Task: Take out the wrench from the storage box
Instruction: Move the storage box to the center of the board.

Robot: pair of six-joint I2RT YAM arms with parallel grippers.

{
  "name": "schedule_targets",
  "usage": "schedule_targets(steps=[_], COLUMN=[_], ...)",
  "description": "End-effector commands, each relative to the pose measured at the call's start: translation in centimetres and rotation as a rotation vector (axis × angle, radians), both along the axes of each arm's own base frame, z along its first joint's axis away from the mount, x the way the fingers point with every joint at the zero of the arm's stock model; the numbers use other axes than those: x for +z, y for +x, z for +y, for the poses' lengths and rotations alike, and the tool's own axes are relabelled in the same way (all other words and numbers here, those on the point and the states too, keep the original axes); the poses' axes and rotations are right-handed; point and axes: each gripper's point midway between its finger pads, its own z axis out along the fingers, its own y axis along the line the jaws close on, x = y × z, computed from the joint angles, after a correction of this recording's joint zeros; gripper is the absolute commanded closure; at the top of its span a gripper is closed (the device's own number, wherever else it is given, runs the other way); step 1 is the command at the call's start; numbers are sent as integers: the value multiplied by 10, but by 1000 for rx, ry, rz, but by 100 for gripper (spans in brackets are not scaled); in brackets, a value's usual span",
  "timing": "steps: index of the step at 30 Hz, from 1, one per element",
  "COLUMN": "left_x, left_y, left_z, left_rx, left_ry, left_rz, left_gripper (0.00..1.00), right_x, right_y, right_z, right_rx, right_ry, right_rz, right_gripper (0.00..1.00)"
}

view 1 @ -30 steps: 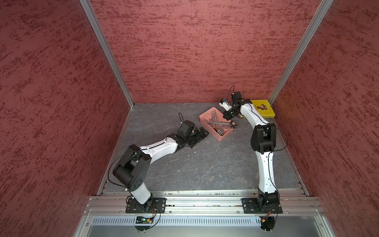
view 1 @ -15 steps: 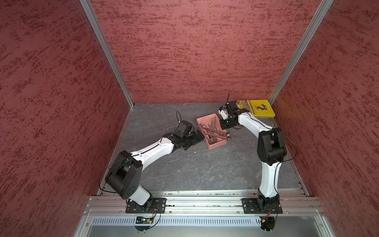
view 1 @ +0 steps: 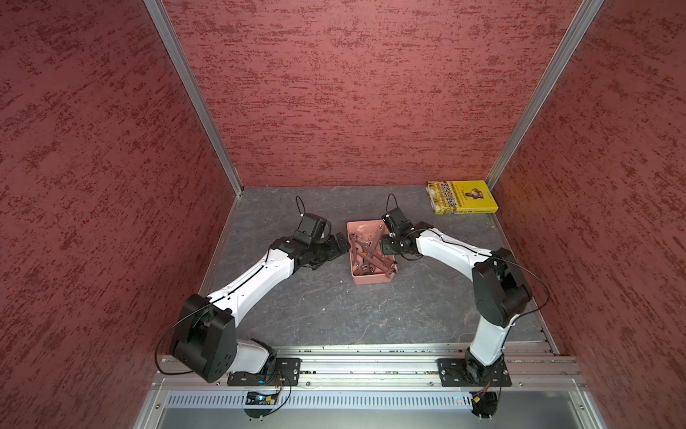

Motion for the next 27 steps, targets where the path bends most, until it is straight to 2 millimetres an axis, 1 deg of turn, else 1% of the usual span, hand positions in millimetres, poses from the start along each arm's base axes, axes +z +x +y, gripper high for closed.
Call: schedule_targets(steps=[1,4,10,13,14,15,18,20,24,27], left_x=[-3,-2,-2,-2,-2,-2,-1,-1,1,3], left_y=[-8,-9,-10,-11,-10,-10,-9,-9,-8,-7], left_z=[11,15,15,12,11,9,4,-1,-9,-18], left_rx=[-27,-21,-21,-22,-22,-26,-33,-39,-43,-42], left_ry=[27,29,31,30,29,32,41,43,49,41], left_rz=[13,15,21,28,31,31,32,38,43,47], left_gripper=[0,0,0,0,0,0,0,0,0,0], right_x=[26,25,27,26,27,30,41,48,67,82], right_y=[0,-7,-20,-20,-18,-17,-13,-12,-11,-13], right_z=[26,37,45,46,45,44,42,41,30,23], right_rx=[-66,-50,-54,-46,-43,-36,-29,-36,-52,-31], right_ry=[84,74,72,59,46,37,26,30,27,46], right_rz=[-90,-80,-68,-72,-80,-90,-122,-136,-168,-182], right_gripper=[100,100,100,100,98,94,77,75,73,70])
